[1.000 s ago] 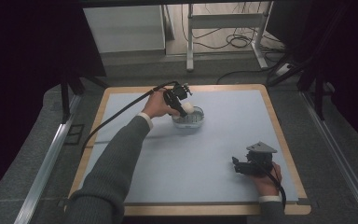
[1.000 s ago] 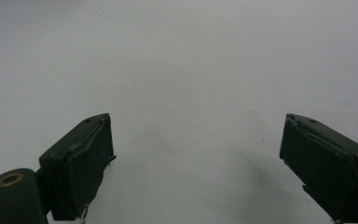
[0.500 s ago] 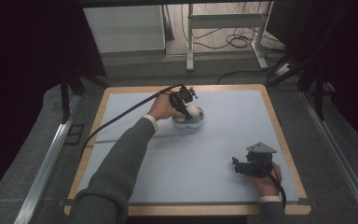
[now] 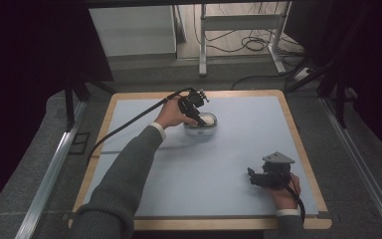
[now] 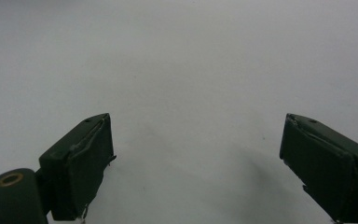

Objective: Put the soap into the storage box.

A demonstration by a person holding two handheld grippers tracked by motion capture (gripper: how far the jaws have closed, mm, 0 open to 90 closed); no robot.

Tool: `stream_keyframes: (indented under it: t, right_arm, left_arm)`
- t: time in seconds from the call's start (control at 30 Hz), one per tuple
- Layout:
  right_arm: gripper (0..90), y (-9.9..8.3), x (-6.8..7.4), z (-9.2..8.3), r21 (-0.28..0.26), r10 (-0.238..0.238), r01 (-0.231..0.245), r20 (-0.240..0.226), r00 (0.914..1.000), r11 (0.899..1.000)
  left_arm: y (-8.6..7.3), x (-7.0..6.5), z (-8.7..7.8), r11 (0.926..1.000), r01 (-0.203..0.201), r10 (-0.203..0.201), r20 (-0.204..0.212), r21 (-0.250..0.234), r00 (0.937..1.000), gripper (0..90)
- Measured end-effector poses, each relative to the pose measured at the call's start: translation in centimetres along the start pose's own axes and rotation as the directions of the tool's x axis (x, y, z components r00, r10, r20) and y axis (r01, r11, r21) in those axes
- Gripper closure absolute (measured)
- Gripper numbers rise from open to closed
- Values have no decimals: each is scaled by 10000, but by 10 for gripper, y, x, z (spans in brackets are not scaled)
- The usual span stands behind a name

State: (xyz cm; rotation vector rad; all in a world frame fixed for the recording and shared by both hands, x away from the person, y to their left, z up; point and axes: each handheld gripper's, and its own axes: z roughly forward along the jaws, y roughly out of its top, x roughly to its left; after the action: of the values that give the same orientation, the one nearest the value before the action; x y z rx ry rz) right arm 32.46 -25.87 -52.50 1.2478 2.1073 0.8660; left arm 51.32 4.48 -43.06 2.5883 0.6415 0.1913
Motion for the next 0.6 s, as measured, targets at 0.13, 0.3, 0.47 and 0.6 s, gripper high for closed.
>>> stream_keyframes:
  t: [0.13,0.3,0.47,0.6]
  right_arm:
    - [94,0,0,0,7,-28,28,-14,10000,10000]
    - [94,0,2,1,27,-61,61,-19,10000,10000]
    - [93,1,4,2,33,-83,83,-52,10000,10000]
    - [94,1,5,2,50,-113,114,-14,9999,9999]
  left_arm:
    - [-9,1,-11,9974,625,-621,116,-348,9980,393]
    - [-25,-1,-21,9930,939,-928,186,-716,9955,386]
    - [-44,-6,-33,9877,1090,-1066,276,-1118,9939,383]
    - [-60,-11,-42,9821,1369,-1344,280,-1294,9905,382]
